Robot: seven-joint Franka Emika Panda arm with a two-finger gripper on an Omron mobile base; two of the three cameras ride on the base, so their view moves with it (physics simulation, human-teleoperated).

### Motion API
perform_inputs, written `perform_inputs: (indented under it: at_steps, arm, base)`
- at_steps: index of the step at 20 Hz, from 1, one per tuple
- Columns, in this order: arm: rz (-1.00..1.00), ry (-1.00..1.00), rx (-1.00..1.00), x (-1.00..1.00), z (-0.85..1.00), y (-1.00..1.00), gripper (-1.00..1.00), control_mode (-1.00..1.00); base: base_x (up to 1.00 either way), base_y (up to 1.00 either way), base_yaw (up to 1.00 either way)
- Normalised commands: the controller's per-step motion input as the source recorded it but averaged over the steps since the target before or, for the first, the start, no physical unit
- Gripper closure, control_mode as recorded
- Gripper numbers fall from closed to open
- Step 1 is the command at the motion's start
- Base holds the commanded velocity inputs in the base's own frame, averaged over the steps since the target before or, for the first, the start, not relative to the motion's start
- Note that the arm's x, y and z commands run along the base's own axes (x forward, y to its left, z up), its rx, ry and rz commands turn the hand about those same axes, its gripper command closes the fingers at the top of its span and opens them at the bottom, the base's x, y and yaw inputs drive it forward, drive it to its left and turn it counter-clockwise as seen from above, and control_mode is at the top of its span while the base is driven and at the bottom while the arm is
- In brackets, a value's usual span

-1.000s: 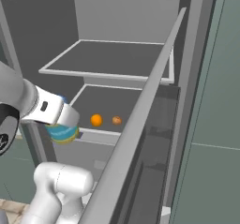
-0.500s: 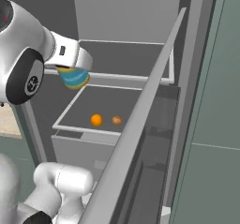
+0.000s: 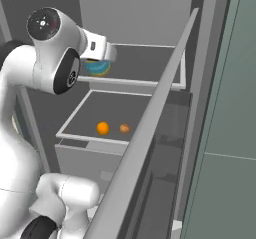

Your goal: Place the ketchup and mayonnaise from the counter to the top shelf of the fridge. If the existing items in the fridge are on the top shelf, move them to other shelves.

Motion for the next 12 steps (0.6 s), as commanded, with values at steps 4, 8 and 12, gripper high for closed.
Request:
perform_inputs:
  at_steps: [4, 8, 12]
  arm:
    - [0.0, 0.0, 0.0, 1.0, -0.18, -0.19, 1.0, -1.0]
    - [-0.01, 0.04, 0.01, 0.98, -0.03, -0.1, 1.0, -1.0]
    - [0.0, 0.12, 0.01, 0.74, -0.01, -0.08, 1.0, -1.0]
  base:
    - [0.0, 0.0, 0.0]
    - [0.0, 0.0, 0.0]
    - [0.0, 0.0, 0.0]
